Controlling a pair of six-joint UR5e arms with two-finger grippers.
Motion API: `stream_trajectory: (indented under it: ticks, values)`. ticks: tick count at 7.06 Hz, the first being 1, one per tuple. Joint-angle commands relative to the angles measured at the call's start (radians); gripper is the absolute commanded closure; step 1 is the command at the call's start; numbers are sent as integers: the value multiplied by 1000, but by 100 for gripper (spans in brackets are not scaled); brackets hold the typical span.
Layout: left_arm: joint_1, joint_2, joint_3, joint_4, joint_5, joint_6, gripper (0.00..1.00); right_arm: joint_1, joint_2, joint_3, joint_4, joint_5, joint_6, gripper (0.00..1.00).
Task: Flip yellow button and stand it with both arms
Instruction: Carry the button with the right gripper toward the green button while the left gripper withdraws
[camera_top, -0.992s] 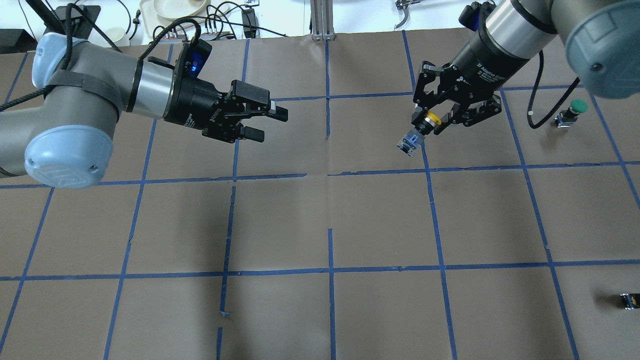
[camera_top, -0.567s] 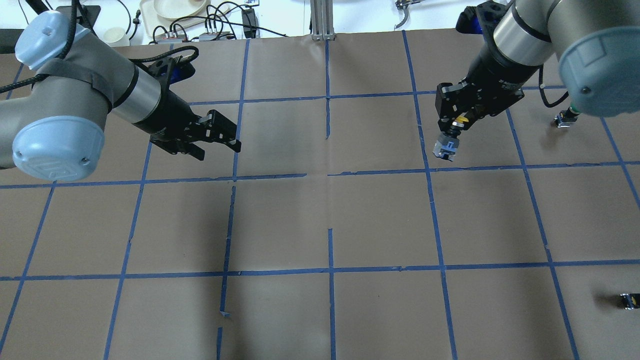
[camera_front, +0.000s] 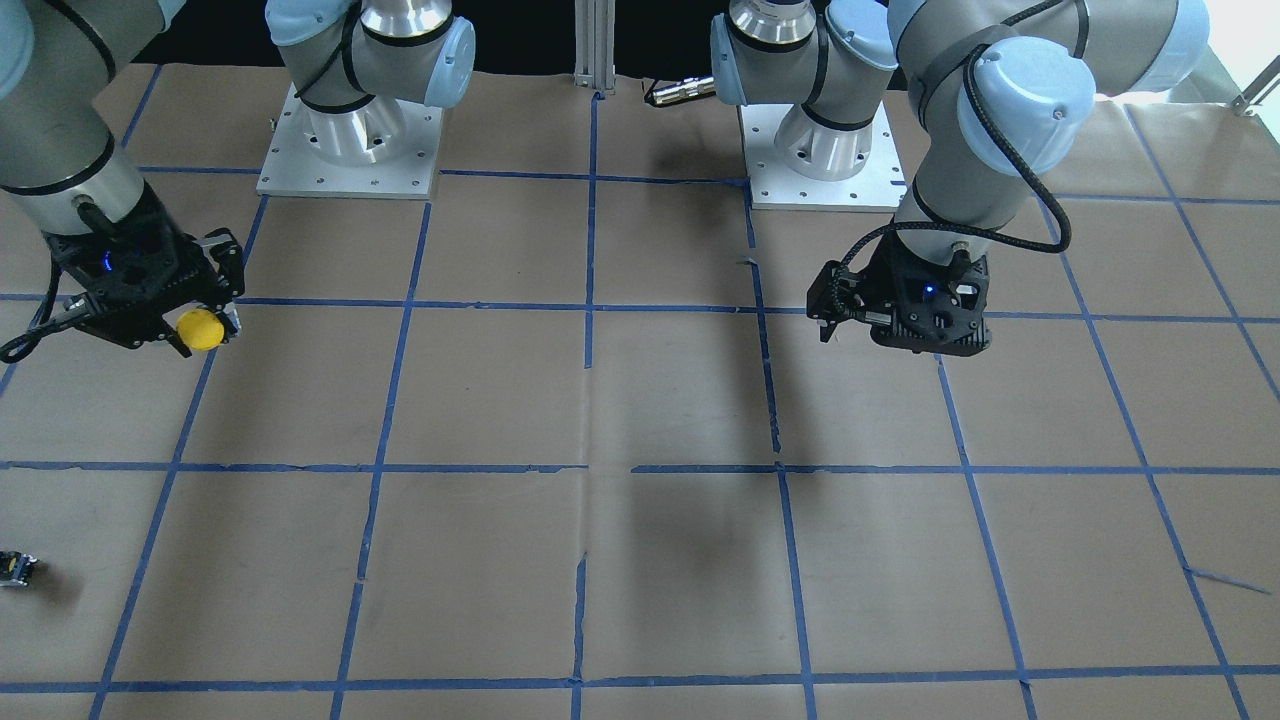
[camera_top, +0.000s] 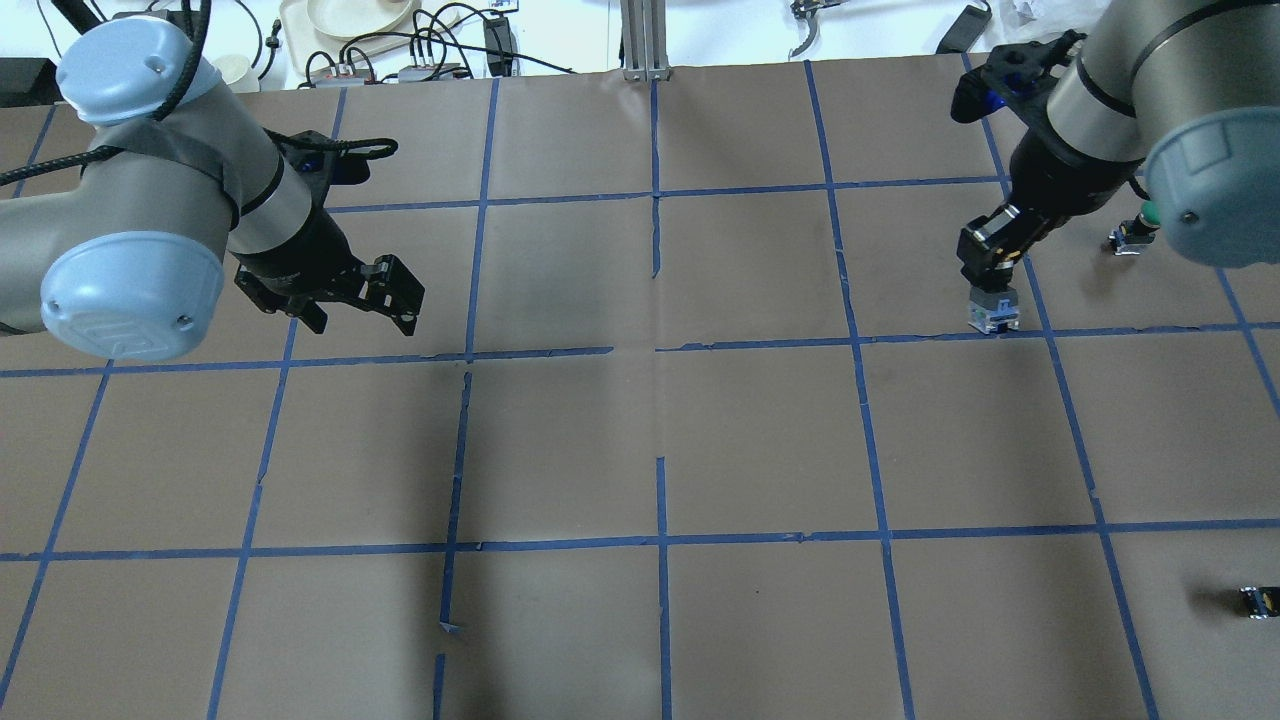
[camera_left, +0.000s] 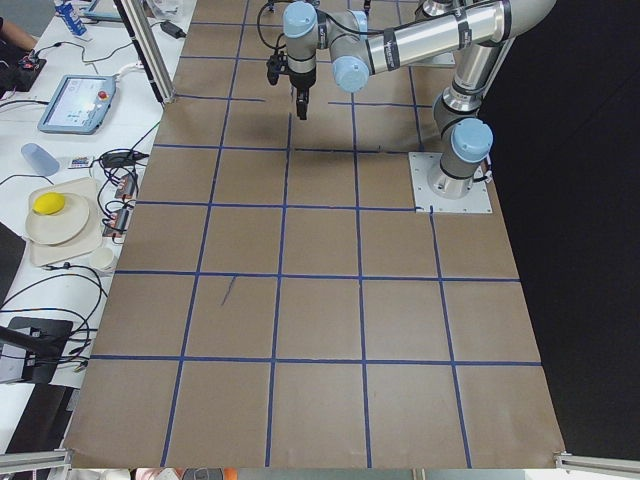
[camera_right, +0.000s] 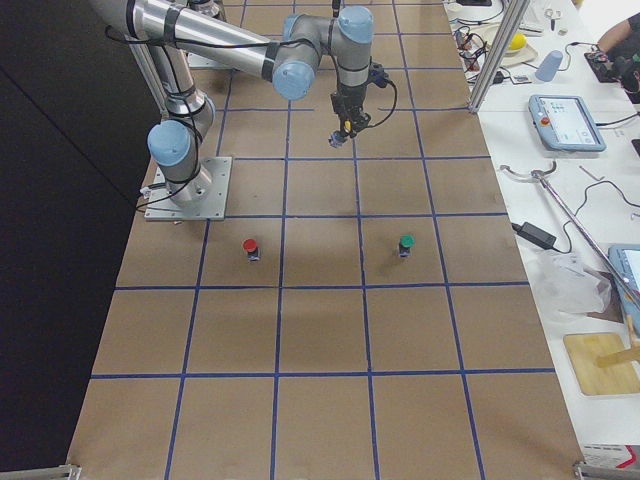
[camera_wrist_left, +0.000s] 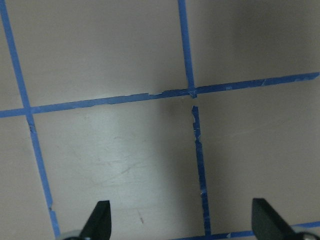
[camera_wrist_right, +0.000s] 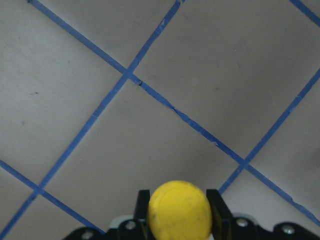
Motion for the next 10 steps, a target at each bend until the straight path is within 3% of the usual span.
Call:
stream_trajectory:
  ticks: [1,2,3,4,6,8,10]
  values:
    - [-21,0,190,-90,-66,-35,0,-166,0,78,-89,-2,-338,90]
    - [-28,-6,246,-204,-69,-55,0,-276,6,89,-90,8,-536,90]
    - [-26,6,250,-228,-68,-101,0,-392,13,103,-78,72,-725,91]
    - [-22,-6,274,-239,-65,-104,0,-471,13,138,-74,191,-907,90]
    - [-34,9,280,-306,-13,-111,0,-539,11,169,-73,294,-1212,90]
    - [-45,16,286,-369,-98,-106,0,-629,41,171,-1,359,-1522,90]
    - [-44,-4,302,-366,-83,-108,0,-691,133,160,62,387,-1758,89]
